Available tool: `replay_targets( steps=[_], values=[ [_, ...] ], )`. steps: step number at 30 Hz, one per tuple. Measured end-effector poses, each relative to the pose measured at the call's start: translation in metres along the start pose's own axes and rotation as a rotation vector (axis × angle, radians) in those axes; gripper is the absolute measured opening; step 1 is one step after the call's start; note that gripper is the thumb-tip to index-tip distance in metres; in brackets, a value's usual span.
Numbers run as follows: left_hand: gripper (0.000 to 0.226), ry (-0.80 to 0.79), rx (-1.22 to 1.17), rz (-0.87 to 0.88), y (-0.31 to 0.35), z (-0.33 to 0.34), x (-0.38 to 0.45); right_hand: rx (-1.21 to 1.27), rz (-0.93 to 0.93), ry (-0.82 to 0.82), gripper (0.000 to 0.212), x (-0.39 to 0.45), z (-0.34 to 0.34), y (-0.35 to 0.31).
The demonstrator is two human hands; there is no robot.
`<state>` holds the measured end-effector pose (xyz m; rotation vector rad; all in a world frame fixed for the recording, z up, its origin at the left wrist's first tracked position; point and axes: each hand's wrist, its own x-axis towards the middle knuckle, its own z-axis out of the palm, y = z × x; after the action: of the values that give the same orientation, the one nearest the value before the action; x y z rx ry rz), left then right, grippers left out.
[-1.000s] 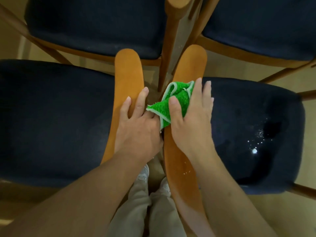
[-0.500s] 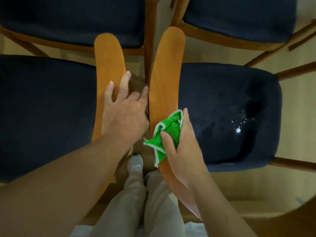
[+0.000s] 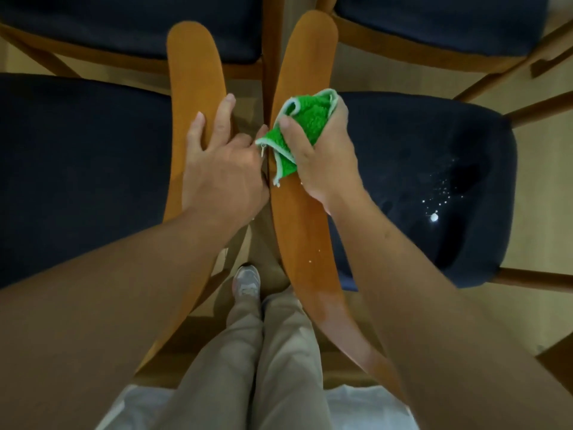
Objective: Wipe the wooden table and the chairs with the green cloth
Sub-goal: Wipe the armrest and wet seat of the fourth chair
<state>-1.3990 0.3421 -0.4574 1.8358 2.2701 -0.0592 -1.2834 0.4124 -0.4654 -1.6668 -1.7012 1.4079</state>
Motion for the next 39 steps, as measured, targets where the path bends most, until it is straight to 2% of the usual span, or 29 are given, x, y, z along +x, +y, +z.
replay_targets(
  steps=[4,7,11,16,20,23,28,33,39],
  values=[
    [0.063,-0.039,0.021,-0.002,0.0,-0.002,0.001,-0.007,0.047,-0.074,0.091,-0.033,-0.004,0.017],
    [0.064,-0.034,0.02,-0.025,-0.001,-0.004,0.001,0.011,0.147,-0.203,0.089,-0.091,-0.014,0.043],
    [0.059,-0.041,0.008,-0.022,-0.001,-0.003,0.001,-0.039,0.272,-0.267,0.092,-0.147,-0.027,0.068],
    [0.054,-0.036,-0.015,-0.014,-0.002,0.0,0.002,-0.112,0.268,-0.225,0.096,-0.144,-0.021,0.065],
    [0.057,-0.083,-0.002,-0.012,-0.001,-0.005,0.003,-0.014,0.183,-0.143,0.095,-0.097,-0.004,0.039],
    [0.061,-0.123,0.029,-0.001,0.0,-0.006,0.004,0.059,0.101,-0.063,0.085,-0.03,0.003,0.015],
    [0.057,-0.134,0.061,-0.029,0.002,-0.008,0.004,0.193,0.156,-0.009,0.056,0.048,-0.005,-0.014],
    [0.062,-0.185,0.064,-0.033,0.003,-0.012,0.006,0.217,0.242,-0.07,0.04,-0.002,-0.004,0.005],
    [0.061,-0.212,0.078,-0.051,0.005,-0.014,0.006,0.051,0.362,-0.227,0.034,-0.091,-0.019,0.027]
  ],
)
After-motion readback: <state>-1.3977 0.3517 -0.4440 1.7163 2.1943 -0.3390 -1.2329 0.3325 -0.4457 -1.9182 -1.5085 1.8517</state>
